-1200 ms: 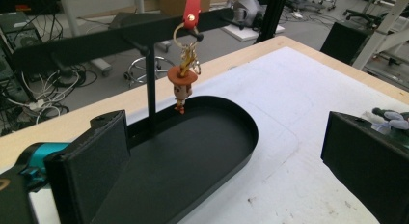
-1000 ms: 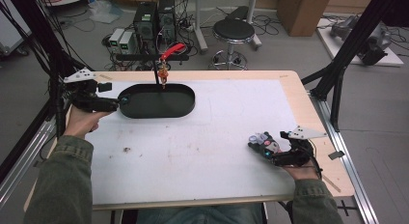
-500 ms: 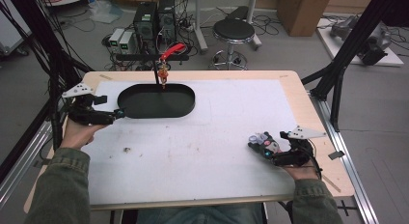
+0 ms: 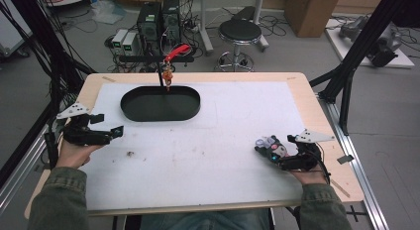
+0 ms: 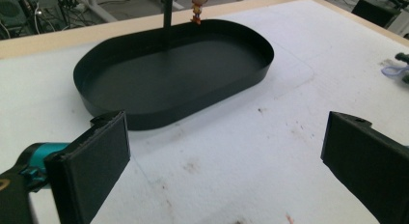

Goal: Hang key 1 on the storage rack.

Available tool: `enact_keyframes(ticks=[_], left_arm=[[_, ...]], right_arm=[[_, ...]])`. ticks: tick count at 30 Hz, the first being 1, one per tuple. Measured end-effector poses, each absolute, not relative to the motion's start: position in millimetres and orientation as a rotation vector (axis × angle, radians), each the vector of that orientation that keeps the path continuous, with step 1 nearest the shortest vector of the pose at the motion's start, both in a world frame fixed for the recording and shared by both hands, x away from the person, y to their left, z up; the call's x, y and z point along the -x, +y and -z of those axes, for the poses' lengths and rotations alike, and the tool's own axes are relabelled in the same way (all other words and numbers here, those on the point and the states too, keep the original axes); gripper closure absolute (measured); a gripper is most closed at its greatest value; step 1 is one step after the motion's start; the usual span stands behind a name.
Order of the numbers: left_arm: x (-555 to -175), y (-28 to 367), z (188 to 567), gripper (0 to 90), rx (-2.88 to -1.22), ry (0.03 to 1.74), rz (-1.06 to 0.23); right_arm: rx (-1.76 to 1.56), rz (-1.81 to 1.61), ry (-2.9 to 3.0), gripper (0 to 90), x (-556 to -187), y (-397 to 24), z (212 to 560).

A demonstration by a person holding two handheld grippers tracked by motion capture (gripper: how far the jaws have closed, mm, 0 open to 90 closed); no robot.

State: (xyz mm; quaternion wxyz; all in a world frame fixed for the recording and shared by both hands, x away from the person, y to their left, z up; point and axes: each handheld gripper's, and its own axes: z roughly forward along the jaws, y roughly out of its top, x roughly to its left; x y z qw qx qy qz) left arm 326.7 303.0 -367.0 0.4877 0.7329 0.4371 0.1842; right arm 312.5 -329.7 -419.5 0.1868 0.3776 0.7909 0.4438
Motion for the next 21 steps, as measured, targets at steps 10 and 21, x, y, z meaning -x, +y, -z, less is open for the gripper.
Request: enact_keyframes(ticks=[10,21], left_arm=[[-310,308,386,3.7,-1.8,1.09,-0.442],[-291,310,411,3.7,-1.802,1.122,-0.413]], right_arm=[[-1.062,-1.247,2.231,0.7,-313,-329,420],[-1.065,-1.244,2.238,0.7,-312,-329,420]])
